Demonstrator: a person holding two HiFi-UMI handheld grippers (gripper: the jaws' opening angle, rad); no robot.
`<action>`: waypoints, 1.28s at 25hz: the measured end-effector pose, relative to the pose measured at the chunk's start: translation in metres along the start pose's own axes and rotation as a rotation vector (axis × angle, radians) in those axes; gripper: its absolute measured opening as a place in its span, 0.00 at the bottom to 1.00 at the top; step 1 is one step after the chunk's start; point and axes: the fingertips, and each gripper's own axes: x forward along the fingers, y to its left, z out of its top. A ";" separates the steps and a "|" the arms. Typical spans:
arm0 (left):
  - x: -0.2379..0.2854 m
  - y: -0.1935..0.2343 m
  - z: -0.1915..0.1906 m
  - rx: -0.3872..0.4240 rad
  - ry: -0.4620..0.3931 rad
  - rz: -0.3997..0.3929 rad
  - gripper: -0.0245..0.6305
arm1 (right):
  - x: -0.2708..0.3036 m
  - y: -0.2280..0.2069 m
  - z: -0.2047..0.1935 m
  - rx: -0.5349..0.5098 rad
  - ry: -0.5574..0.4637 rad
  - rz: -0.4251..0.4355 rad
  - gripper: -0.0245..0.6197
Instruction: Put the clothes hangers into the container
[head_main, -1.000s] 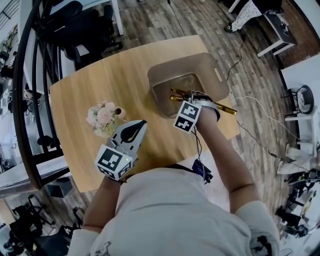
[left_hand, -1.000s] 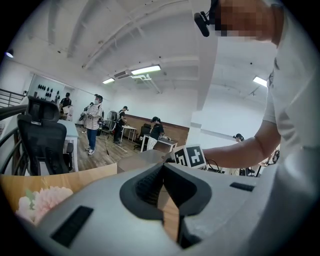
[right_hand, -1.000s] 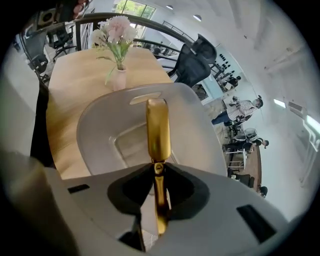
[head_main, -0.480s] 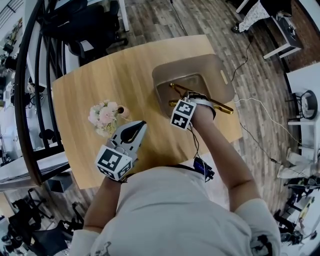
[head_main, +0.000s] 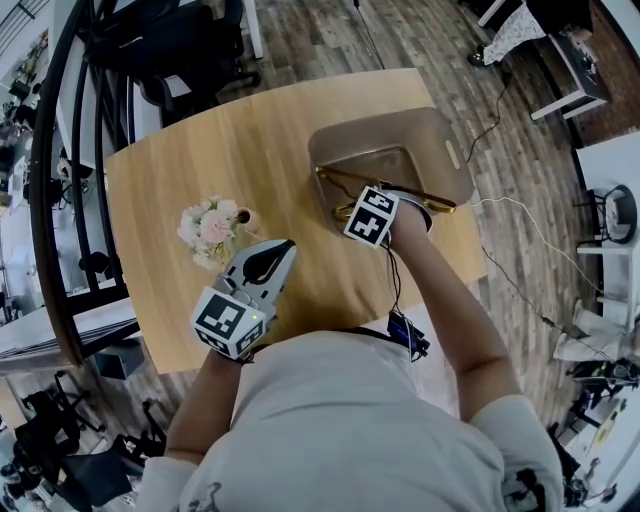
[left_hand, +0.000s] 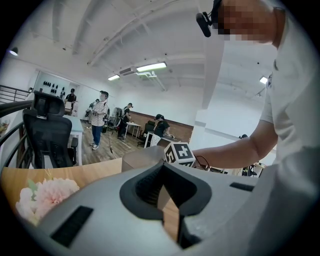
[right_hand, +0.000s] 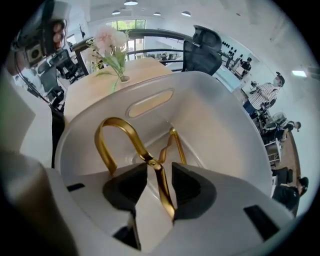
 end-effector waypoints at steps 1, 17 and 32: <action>0.000 0.000 0.000 0.001 -0.001 -0.001 0.05 | -0.001 0.000 0.000 0.019 -0.012 0.015 0.29; -0.016 -0.006 0.001 0.023 -0.023 -0.047 0.05 | -0.038 0.000 -0.016 0.192 -0.071 -0.013 0.33; -0.069 -0.028 0.006 0.098 -0.050 -0.144 0.05 | -0.119 0.038 -0.009 0.441 -0.293 -0.220 0.24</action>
